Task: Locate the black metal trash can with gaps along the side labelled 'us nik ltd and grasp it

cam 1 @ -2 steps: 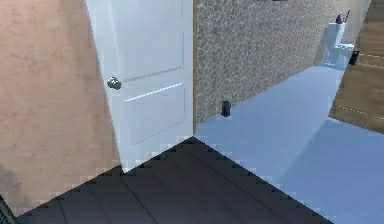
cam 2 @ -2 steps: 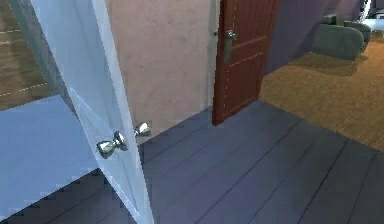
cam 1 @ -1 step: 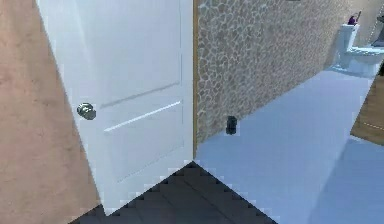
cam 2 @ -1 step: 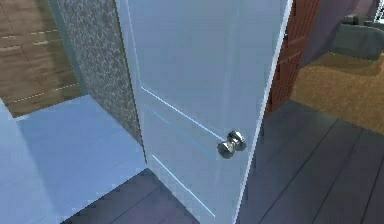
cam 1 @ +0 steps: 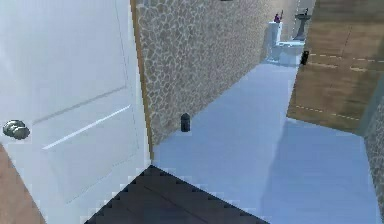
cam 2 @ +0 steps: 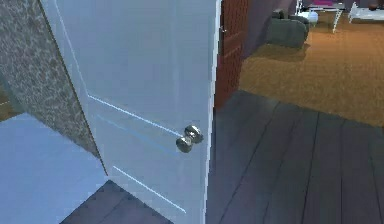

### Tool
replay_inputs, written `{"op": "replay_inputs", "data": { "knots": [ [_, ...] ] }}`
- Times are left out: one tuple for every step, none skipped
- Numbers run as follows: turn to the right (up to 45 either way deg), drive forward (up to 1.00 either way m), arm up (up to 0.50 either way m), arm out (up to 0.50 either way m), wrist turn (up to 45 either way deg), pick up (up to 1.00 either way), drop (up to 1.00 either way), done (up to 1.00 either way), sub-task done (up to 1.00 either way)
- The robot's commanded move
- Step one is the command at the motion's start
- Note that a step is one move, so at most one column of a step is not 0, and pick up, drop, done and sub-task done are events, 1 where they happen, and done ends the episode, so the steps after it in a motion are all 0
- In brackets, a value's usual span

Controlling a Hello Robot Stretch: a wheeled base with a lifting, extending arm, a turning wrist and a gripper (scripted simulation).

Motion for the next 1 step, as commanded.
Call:
{"op": "replay_inputs", "data": {
  "knots": [
    [0.0,1.00,0.00,0.00,0.0,0.00,0.00,0.00,0.00]
  ]
}}
